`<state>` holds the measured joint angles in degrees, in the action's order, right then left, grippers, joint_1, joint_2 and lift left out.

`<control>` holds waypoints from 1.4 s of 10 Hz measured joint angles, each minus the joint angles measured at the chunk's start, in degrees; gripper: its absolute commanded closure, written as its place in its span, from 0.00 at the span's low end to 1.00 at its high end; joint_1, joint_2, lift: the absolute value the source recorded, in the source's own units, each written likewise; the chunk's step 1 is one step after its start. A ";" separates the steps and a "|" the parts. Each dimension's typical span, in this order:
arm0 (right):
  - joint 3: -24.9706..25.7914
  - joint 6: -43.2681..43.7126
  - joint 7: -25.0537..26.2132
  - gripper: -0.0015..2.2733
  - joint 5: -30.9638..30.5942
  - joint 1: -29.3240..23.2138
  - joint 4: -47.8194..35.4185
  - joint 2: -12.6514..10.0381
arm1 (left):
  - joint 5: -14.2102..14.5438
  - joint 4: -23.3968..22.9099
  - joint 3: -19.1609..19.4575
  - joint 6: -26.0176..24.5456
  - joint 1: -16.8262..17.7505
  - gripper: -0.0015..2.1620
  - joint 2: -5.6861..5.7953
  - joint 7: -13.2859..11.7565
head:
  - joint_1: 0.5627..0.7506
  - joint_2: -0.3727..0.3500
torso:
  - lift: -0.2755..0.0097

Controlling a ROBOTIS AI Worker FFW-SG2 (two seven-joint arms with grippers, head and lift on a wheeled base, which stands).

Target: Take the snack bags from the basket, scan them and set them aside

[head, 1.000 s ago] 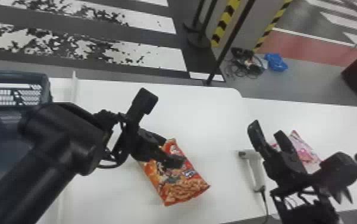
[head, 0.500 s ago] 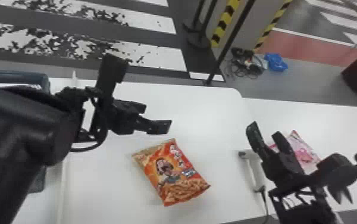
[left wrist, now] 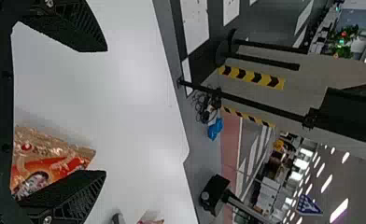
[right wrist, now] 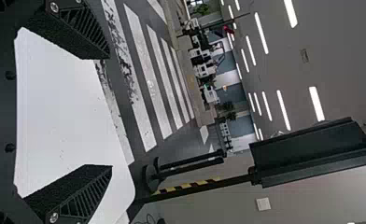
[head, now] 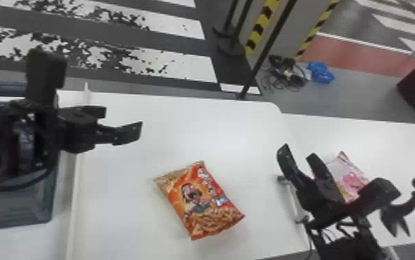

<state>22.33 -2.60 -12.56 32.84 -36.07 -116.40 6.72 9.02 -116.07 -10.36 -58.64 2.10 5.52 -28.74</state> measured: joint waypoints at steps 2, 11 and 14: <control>-1.29 -0.16 0.02 0.04 -1.04 0.12 0.11 -0.02 | 0.07 -6.16 5.59 2.09 -6.42 0.03 2.65 4.80 | 0.70 0.03 | 0.70; -7.82 -6.21 -4.66 0.04 -12.01 -1.49 -4.24 -0.43 | 7.32 -12.81 23.43 47.40 -33.93 0.03 3.03 8.42 | 0.70 0.42 | 0.70; -10.19 -15.03 -7.78 0.05 -20.31 -4.32 -9.57 0.10 | 6.18 -10.25 22.26 54.61 -36.12 0.03 2.36 15.76 | 0.70 0.55 | 0.70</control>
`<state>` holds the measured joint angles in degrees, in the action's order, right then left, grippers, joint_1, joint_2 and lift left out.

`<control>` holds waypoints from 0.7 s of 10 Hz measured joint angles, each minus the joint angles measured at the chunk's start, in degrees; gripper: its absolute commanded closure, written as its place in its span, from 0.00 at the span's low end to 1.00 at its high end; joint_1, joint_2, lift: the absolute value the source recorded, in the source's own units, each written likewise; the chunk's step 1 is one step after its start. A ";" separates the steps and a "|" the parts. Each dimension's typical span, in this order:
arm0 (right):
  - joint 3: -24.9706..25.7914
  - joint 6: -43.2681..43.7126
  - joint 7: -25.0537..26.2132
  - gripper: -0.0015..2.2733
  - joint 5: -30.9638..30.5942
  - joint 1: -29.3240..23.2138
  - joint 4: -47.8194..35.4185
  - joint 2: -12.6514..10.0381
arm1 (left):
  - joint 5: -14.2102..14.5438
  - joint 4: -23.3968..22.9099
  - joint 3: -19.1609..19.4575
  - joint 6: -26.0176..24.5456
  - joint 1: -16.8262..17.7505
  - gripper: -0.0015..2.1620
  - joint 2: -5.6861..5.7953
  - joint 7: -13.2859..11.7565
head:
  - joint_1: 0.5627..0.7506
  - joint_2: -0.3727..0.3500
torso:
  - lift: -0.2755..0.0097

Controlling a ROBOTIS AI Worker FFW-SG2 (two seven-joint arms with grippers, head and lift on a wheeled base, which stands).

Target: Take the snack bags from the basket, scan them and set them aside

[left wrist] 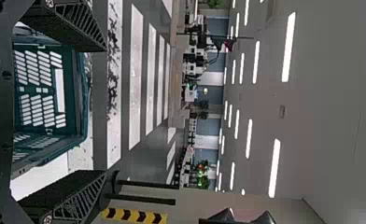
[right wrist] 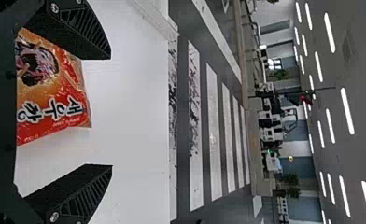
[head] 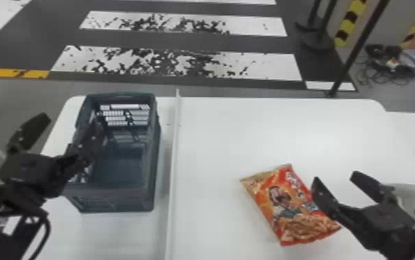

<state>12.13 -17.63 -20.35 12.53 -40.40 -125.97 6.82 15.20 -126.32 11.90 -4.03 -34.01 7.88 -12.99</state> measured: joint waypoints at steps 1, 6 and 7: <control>-1.72 -1.47 -0.42 0.05 -3.51 -1.38 -1.38 0.47 | -1.79 0.46 -1.49 2.13 -0.34 0.03 -0.13 1.54 | 0.70 0.58 | 0.70; -13.33 1.11 2.56 0.05 -26.88 -6.45 -1.44 7.99 | -1.94 1.96 -2.76 4.73 -0.18 0.03 -0.11 2.02 | 0.70 0.68 | 0.70; -15.19 1.74 3.66 0.05 -30.49 -6.94 -0.82 10.17 | -1.54 2.32 -2.73 4.97 -0.16 0.03 -0.02 1.81 | 0.70 0.69 | 0.70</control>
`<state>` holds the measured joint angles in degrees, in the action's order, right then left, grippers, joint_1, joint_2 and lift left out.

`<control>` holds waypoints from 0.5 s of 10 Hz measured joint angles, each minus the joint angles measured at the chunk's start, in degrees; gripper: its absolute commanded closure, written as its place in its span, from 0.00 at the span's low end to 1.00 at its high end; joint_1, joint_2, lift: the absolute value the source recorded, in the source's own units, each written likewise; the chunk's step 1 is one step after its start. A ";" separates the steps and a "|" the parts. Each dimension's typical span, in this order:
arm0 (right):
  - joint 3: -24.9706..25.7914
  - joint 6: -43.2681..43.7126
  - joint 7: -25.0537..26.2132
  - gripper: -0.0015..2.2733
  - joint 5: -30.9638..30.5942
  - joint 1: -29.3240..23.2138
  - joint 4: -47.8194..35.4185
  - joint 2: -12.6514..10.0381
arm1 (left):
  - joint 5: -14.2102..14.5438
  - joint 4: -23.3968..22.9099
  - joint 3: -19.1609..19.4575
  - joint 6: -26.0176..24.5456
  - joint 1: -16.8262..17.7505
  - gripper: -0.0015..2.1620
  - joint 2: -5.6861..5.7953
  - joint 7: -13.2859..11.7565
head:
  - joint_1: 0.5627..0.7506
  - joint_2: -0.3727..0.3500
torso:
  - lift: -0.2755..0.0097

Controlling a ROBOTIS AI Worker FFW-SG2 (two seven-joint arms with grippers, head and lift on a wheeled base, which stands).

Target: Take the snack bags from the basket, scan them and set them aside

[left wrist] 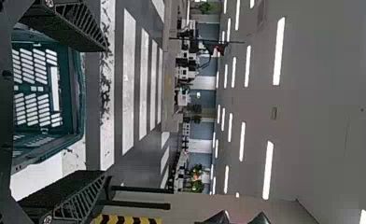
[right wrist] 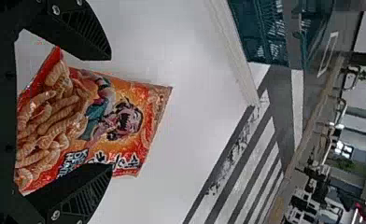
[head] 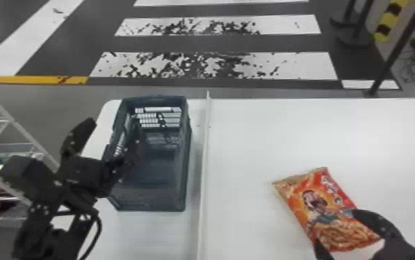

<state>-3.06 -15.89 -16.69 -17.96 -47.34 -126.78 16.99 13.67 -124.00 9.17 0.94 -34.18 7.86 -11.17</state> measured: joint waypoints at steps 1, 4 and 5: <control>-1.37 1.12 0.97 0.05 -2.81 -0.38 0.91 1.88 | 0.27 0.18 0.04 0.02 0.07 0.03 0.08 -0.21 | 0.70 0.70 | 0.70; -7.26 2.03 8.64 0.05 -12.84 -0.69 3.90 8.18 | 1.14 0.29 0.22 -0.48 0.76 0.03 0.29 -0.67 | 0.70 0.70 | 0.70; -10.24 0.19 11.80 0.05 -16.94 -0.12 5.32 10.17 | 1.36 0.58 0.23 -0.66 1.05 0.03 0.28 -0.85 | 0.70 0.70 | 0.70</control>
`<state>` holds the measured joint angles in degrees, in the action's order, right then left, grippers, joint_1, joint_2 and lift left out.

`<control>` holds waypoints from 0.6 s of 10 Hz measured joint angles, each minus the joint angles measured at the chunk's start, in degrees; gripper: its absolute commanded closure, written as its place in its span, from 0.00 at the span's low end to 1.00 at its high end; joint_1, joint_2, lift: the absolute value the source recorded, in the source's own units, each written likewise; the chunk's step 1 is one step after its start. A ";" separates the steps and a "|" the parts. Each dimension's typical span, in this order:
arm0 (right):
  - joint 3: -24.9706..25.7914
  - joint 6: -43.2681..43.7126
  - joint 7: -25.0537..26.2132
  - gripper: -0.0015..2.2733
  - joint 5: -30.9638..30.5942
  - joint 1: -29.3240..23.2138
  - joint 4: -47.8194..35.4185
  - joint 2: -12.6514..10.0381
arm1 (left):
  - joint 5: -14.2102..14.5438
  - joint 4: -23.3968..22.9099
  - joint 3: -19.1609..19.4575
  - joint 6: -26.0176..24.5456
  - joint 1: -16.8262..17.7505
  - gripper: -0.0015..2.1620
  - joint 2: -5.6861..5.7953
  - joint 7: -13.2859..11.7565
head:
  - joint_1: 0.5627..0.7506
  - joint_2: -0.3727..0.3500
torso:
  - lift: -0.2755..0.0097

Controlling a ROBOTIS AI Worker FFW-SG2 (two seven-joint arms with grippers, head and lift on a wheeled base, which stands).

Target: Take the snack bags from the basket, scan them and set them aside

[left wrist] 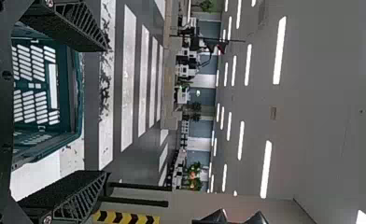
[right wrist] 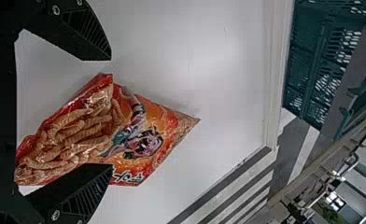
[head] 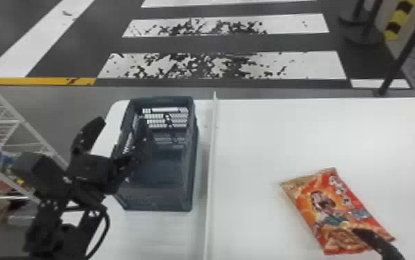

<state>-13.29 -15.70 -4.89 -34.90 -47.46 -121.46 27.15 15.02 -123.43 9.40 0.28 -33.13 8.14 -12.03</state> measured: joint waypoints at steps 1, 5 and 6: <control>-2.85 -1.86 2.28 0.06 -2.47 1.34 1.76 1.88 | 0.37 0.33 0.01 -0.08 0.20 0.03 -0.06 -0.49 | 0.70 0.69 | 0.70; -8.04 -4.71 5.72 0.73 -4.28 7.96 7.00 3.83 | 0.96 0.68 0.14 -1.20 0.53 0.03 -0.28 -1.36 | 0.70 0.67 | 0.70; -9.25 -7.09 5.26 0.99 -4.23 9.48 7.50 3.87 | 1.29 0.79 0.38 -1.40 0.56 0.03 -0.31 -1.78 | 0.70 0.67 | 0.70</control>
<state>-22.55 -22.79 0.37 -39.12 -37.98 -113.96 31.02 16.31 -122.64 9.78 -1.12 -32.57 7.83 -13.81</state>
